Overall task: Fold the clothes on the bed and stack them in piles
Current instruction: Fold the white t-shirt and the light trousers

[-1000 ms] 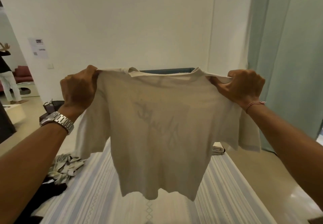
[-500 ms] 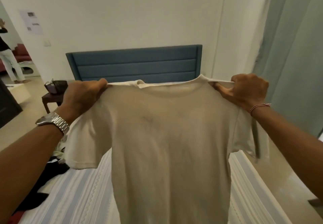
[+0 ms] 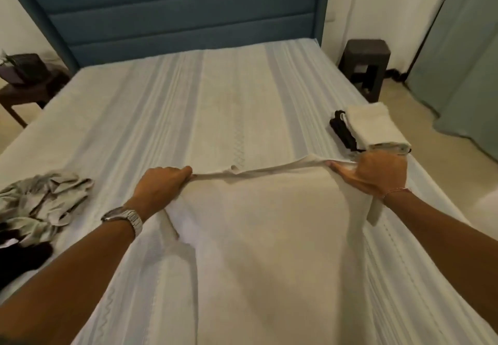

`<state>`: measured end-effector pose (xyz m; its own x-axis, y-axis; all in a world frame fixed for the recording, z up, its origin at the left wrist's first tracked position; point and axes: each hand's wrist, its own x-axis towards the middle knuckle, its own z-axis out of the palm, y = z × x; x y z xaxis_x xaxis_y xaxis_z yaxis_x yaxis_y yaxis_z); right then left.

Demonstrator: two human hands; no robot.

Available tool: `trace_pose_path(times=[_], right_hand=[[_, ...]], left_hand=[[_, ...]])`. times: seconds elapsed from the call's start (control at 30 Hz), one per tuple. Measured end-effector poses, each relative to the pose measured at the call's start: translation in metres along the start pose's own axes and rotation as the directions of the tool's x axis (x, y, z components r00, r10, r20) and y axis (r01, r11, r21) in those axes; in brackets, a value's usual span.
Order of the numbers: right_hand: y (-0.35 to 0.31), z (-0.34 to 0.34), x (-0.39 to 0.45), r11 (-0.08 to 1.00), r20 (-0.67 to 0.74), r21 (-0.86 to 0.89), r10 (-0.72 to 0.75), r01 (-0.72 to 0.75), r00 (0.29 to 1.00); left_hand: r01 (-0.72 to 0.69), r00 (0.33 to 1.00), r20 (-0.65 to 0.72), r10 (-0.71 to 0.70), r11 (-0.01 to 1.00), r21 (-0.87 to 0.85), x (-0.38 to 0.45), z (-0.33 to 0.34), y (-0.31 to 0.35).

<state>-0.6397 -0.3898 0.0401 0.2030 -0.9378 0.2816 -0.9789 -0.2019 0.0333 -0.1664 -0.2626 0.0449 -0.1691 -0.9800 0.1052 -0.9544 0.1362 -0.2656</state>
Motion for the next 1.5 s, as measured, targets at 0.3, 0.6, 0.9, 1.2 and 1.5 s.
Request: trace_pose_path(times=[0.3, 0.6, 0.9, 1.2, 1.5], right_hand=[[-0.017, 0.17, 0.042, 0.999, 0.088, -0.036, 0.019, -0.016, 0.996], [-0.016, 0.255, 0.076, 0.998, 0.213, -0.064, 0.007, 0.007, 0.977], [-0.013, 0.293, 0.088, 0.997, 0.251, -0.071, 0.045, -0.028, 0.967], [-0.013, 0.302, 0.117, 0.998, 0.173, -0.053, 0.052, -0.043, 0.983], [-0.019, 0.318, 0.092, 0.993, 0.1, -0.105, -0.043, 0.053, 0.994]], left_hand=[[0.339, 0.937, 0.164, -0.309, 0.918, -0.207, 0.083, 0.173, 0.043], [0.616, 0.778, 0.35, -0.521, 0.741, -0.267, 0.116, 0.245, 0.076], [0.398, 0.917, 0.122, -0.38, 0.894, -0.207, 0.117, 0.272, 0.05], [0.373, 0.927, 0.017, -0.375, 0.916, -0.149, 0.136, 0.284, 0.036], [0.427, 0.895, 0.126, -0.429, 0.903, 0.042, 0.135, 0.273, 0.063]])
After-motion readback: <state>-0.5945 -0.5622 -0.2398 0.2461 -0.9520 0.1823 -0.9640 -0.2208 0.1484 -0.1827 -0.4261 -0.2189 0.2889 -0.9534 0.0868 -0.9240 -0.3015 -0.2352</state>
